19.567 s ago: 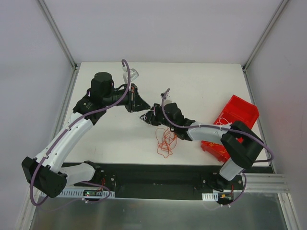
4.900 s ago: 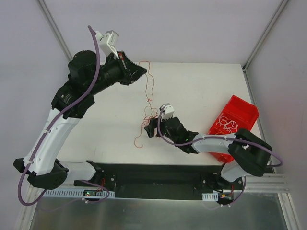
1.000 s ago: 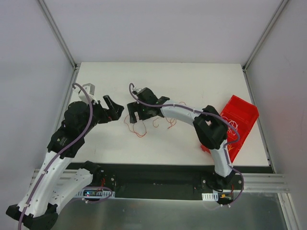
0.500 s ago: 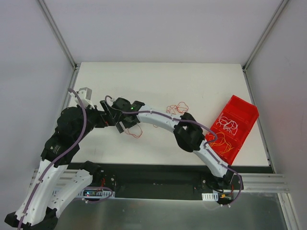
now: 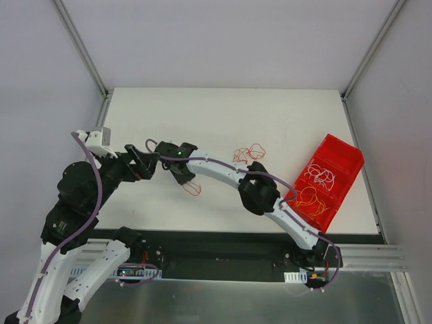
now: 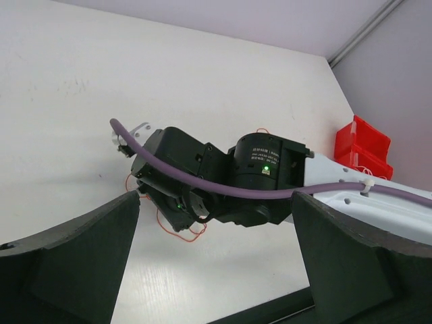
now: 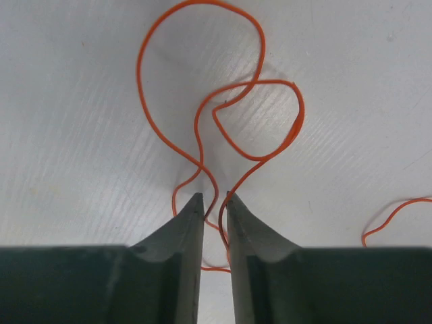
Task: Untangle the cables
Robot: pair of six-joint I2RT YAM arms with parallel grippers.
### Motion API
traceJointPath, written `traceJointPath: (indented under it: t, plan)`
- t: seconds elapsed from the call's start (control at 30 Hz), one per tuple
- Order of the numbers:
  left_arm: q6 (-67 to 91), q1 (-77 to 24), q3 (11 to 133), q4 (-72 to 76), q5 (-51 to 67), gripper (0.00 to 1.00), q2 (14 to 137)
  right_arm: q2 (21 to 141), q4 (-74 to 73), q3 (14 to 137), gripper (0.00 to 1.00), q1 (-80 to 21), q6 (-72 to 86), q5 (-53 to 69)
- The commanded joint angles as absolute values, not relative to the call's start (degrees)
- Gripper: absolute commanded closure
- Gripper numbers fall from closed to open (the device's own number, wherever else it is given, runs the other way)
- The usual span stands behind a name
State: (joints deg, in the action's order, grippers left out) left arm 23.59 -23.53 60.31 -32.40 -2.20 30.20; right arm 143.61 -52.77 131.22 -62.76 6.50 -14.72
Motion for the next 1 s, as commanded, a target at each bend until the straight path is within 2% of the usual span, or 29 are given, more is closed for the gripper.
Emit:
traceJointPath:
  t: [0.0, 0.03, 0.17, 0.4, 0.57, 0.7, 0.83, 0.97]
  plan:
    - [21.9, -23.2, 62.9, -31.7, -4.0, 0.06, 30.0, 141.8, -54.9, 132.4, 0.95, -62.5, 5.3, -16.0]
    - [21.8, -23.2, 63.2, -31.7, -4.0, 0.06, 30.3, 138.2, -51.5, 127.9, 1.0, -62.6, 4.5, -17.1]
    - [21.5, -23.1, 63.8, -31.8, -2.6, 0.06, 31.7, 120.5, -36.7, 105.2, 1.0, -61.1, 2.5, -16.3]
    - [20.2, -23.1, 67.8, -31.7, 2.7, 0.05, 37.7, 89.6, -28.8, 84.0, 1.0, -54.9, 3.3, -18.5]
    - [17.2, -23.2, 73.2, -31.8, 8.9, 0.05, 44.3, 72.5, -31.0, 75.5, 1.0, -44.1, 3.3, -18.2]
    - [15.2, -23.2, 75.8, -31.7, 12.7, 0.05, 48.0, 62.1, -33.9, 72.0, 1.0, -30.4, 0.4, -18.6]
    - [14.6, -23.2, 74.6, -31.3, 13.5, 0.05, 49.5, 57.7, -38.8, 72.1, 1.0, -18.9, -2.9, -23.0]
    - [14.2, -23.2, 70.3, -29.3, 12.7, 0.05, 50.0, 59.8, -42.6, 71.3, 1.0, -9.3, -9.7, -29.2]
